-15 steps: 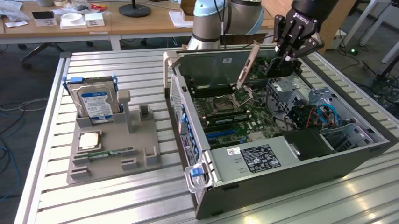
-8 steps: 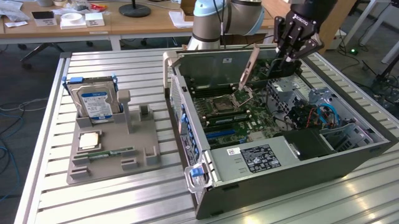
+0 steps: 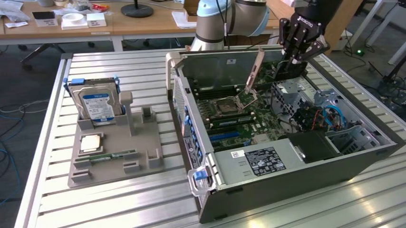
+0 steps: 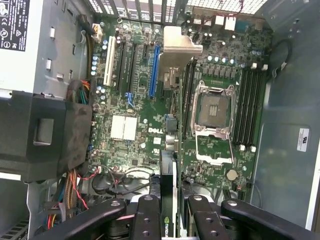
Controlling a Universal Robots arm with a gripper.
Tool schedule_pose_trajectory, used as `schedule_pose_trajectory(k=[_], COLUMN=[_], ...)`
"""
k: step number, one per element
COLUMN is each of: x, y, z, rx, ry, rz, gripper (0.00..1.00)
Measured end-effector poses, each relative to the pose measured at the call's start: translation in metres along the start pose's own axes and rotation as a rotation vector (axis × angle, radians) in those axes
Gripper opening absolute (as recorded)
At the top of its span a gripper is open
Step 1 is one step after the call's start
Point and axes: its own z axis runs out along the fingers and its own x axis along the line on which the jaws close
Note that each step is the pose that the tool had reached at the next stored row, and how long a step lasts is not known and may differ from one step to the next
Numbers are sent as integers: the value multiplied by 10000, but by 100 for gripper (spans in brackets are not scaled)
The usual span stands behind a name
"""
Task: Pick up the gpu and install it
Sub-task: 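Insert the gpu into the slot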
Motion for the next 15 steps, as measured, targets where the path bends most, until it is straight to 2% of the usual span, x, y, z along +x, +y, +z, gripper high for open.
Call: schedule_pose_trajectory(k=[15], x=[-6], y=[38], z=[8], rx=[2], ry=[-3], rz=[54], gripper=[26])
